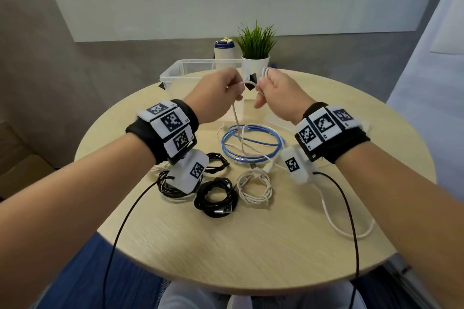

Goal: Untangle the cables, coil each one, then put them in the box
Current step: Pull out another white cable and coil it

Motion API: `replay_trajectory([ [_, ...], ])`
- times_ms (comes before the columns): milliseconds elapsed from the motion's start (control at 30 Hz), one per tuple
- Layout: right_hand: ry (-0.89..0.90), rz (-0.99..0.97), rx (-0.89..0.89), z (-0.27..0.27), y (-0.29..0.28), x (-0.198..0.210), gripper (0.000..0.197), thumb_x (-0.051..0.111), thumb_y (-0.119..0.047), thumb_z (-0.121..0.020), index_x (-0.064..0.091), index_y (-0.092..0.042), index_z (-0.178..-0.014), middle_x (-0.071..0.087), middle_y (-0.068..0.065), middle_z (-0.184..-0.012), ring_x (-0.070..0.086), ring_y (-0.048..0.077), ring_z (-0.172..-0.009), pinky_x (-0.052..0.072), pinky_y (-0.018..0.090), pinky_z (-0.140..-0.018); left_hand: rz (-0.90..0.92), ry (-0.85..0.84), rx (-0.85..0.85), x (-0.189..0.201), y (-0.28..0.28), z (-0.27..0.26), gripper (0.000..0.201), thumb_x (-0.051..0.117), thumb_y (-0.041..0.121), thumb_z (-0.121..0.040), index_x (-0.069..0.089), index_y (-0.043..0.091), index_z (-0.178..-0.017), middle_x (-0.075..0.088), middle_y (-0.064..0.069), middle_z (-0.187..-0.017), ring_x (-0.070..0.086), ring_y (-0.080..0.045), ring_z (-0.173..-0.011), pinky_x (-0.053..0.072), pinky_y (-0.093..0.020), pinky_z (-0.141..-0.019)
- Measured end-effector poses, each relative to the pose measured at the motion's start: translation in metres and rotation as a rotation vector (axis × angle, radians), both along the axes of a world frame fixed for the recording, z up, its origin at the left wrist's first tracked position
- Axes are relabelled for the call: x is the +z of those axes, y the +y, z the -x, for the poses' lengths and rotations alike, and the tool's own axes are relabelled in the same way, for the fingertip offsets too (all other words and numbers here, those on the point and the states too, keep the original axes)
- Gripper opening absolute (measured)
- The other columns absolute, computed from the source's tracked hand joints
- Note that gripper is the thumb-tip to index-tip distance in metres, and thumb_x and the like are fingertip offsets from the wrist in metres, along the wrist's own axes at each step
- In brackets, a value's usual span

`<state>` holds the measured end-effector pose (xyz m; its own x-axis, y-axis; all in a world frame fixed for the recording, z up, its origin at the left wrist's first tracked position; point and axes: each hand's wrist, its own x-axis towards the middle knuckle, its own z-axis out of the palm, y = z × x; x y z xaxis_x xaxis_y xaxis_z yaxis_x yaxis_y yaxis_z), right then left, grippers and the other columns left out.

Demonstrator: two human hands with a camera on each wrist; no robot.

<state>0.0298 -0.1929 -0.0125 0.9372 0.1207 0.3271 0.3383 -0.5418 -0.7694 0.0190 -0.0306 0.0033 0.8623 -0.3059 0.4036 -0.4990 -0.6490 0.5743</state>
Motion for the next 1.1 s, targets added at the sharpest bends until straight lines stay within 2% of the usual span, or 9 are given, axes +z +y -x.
replay_trajectory([
  [67, 0.014, -0.046, 0.027, 0.001, -0.001, 0.002, 0.029, 0.033, -0.026, -0.103, 0.048, -0.016, -0.081, 0.051, -0.002, -0.069, 0.051, 0.016, -0.062, 0.046, 0.033, -0.069, -0.048, -0.124, 0.014, 0.003, 0.002, -0.002, 0.008, 0.051, 0.017, -0.095, 0.058, 0.013, -0.092, 0.06, 0.001, -0.081, 0.055, -0.017, -0.073, 0.044, -0.028, -0.067],
  [233, 0.056, -0.001, 0.118, 0.006, -0.004, 0.002, 0.044, 0.044, -0.048, -0.096, 0.052, -0.018, -0.065, 0.046, -0.004, -0.06, 0.043, 0.014, -0.052, 0.043, 0.031, -0.059, -0.102, -0.256, 0.04, 0.01, 0.004, -0.01, 0.015, 0.053, 0.016, -0.093, 0.061, 0.013, -0.105, 0.054, -0.002, -0.1, 0.05, -0.015, -0.088, 0.034, -0.021, -0.075],
  [433, 0.172, -0.348, 0.262, 0.012, -0.007, 0.013, 0.047, 0.034, -0.036, -0.102, 0.035, -0.016, -0.06, 0.029, -0.008, -0.04, 0.027, 0.011, -0.037, 0.039, 0.029, -0.055, 0.048, 0.05, -0.021, -0.003, 0.0, -0.013, 0.012, 0.048, 0.009, -0.095, 0.054, 0.017, -0.089, 0.066, -0.009, -0.096, 0.067, -0.025, -0.092, 0.054, -0.037, -0.084],
  [667, 0.252, -0.925, 0.345, 0.008, -0.008, 0.028, 0.046, 0.027, -0.039, -0.103, 0.036, -0.018, -0.063, 0.036, -0.003, -0.044, 0.032, 0.013, -0.038, 0.039, 0.026, -0.051, 0.047, 0.369, -0.064, -0.024, -0.004, -0.004, 0.026, 0.033, -0.001, -0.098, 0.053, 0.007, -0.084, 0.06, -0.01, -0.084, 0.067, -0.021, -0.072, 0.056, -0.022, -0.062],
  [767, 0.264, -1.165, 0.387, 0.008, -0.011, 0.033, 0.044, 0.027, -0.034, -0.104, 0.04, -0.015, -0.066, 0.068, 0.012, -0.073, 0.066, 0.023, -0.063, 0.052, 0.028, -0.06, -0.133, 0.443, -0.095, -0.035, 0.001, -0.002, 0.026, 0.031, 0.0, -0.097, 0.055, 0.006, -0.089, 0.063, -0.01, -0.086, 0.068, -0.023, -0.081, 0.055, -0.02, -0.066],
  [867, 0.222, -1.311, 0.367, 0.008, -0.009, 0.035, 0.04, 0.031, -0.028, -0.104, 0.045, -0.01, -0.071, 0.063, 0.026, -0.117, 0.062, 0.034, -0.111, 0.055, 0.041, -0.086, -0.254, 0.465, -0.129, -0.039, 0.001, 0.001, 0.024, 0.033, 0.002, -0.097, 0.057, 0.006, -0.098, 0.068, -0.01, -0.093, 0.065, -0.009, -0.075, 0.054, -0.018, -0.071],
  [967, 0.146, -1.18, 0.238, 0.003, -0.004, 0.032, 0.033, 0.033, -0.023, -0.104, 0.046, -0.01, -0.076, 0.059, 0.026, -0.118, 0.06, 0.027, -0.11, 0.049, 0.037, -0.088, -0.245, 0.458, -0.164, -0.038, -0.001, 0.002, 0.024, 0.033, 0.001, -0.096, 0.053, 0.013, -0.09, 0.063, -0.002, -0.089, 0.066, -0.011, -0.075, 0.053, -0.019, -0.068],
  [1033, 0.005, -0.76, 0.042, 0.0, -0.001, 0.024, 0.031, 0.036, -0.024, -0.103, 0.049, -0.014, -0.077, 0.056, 0.006, -0.081, 0.054, 0.012, -0.073, 0.041, 0.028, -0.072, -0.195, 0.454, -0.173, -0.036, -0.002, 0.003, 0.026, 0.032, 0.0, -0.096, 0.051, 0.016, -0.087, 0.062, -0.004, -0.09, 0.067, -0.02, -0.078, 0.054, -0.024, -0.068],
  [1100, -0.098, -0.197, -0.069, 0.001, -0.001, 0.016, 0.028, 0.036, -0.027, -0.102, 0.052, -0.018, -0.081, 0.051, -0.004, -0.076, 0.048, 0.008, -0.069, 0.037, 0.023, -0.068, -0.149, 0.407, -0.158, -0.032, -0.003, 0.003, 0.024, 0.032, 0.0, -0.096, 0.05, 0.013, -0.088, 0.061, -0.006, -0.085, 0.068, -0.021, -0.071, 0.055, -0.022, -0.06],
])
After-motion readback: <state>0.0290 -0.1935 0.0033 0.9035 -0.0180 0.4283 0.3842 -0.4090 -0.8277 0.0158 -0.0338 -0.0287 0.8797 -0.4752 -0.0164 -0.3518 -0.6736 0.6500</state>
